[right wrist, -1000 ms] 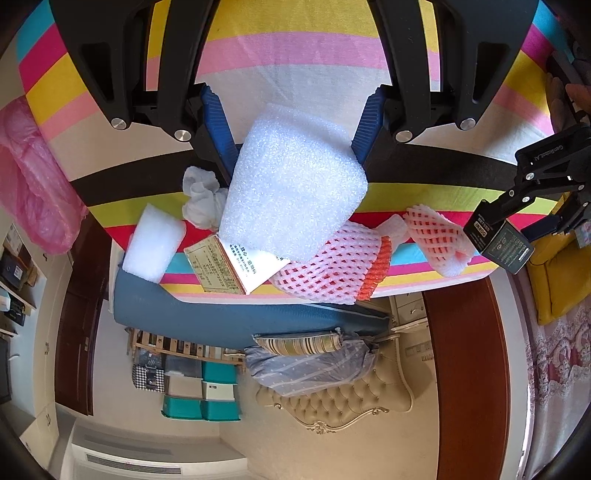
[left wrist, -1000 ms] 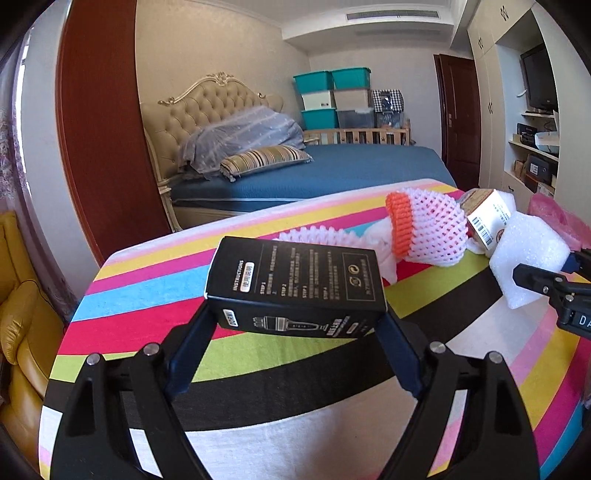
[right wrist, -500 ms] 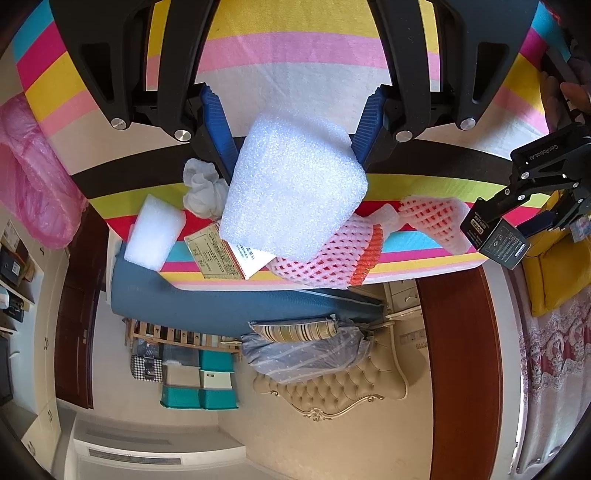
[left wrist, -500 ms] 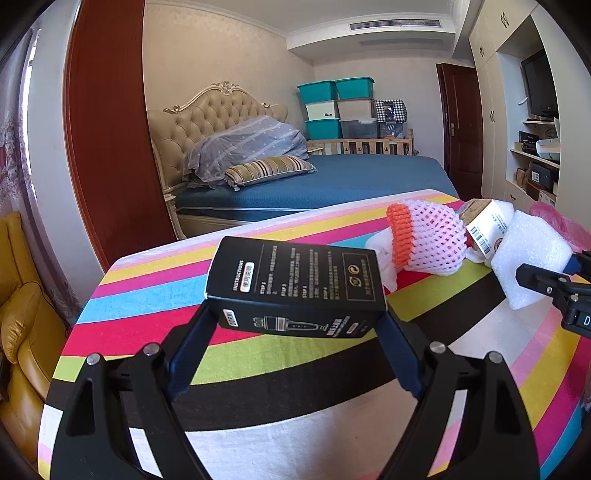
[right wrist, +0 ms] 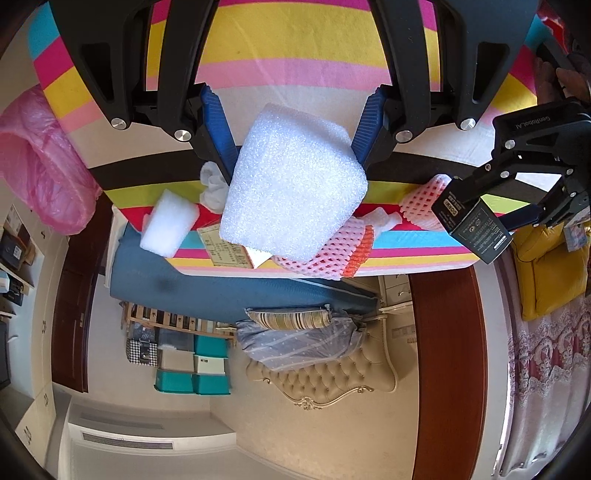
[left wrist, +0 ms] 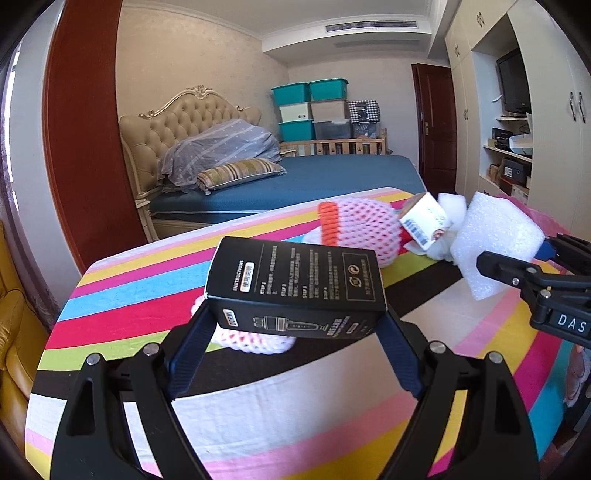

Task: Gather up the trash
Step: 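Carry the black box and foam block over the wastebasket and open both tools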

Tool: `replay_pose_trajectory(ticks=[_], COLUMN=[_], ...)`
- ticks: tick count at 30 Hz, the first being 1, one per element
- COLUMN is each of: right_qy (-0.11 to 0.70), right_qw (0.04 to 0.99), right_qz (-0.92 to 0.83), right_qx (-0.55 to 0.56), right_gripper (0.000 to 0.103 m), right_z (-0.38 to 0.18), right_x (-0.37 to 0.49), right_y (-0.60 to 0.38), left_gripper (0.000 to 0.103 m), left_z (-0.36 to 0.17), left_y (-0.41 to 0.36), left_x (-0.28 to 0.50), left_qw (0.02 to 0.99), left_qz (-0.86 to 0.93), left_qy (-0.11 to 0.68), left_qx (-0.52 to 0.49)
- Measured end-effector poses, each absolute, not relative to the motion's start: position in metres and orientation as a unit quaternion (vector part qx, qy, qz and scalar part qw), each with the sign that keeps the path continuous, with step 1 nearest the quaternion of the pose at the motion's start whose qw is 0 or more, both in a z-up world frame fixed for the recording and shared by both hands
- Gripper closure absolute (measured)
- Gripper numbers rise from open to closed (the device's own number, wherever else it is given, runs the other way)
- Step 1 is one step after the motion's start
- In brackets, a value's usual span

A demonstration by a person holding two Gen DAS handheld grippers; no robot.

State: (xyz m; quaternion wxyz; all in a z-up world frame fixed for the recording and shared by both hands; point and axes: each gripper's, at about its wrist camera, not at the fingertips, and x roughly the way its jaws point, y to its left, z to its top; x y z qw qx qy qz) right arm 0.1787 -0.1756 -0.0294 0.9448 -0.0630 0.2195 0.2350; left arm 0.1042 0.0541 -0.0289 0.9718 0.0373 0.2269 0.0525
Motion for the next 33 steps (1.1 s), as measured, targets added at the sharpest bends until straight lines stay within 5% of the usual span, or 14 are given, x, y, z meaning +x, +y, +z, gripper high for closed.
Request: replay_pose_trajectory(ticks=[33], right_qy=[0.187], right_qw=[0.974], right_qz=[0.121], right_qx=[-0.045], right_gripper=[0.046], right_z=[-0.027], right_x=[0.178], right_y=[-0.341], left_gripper=[0.02], left_z=[-0.012], left_y=[-0.118], left_x=[0.158], left_qw=[0.957], left_qz=[-0.124], left_qy=[0.252], left_qx=[0.074])
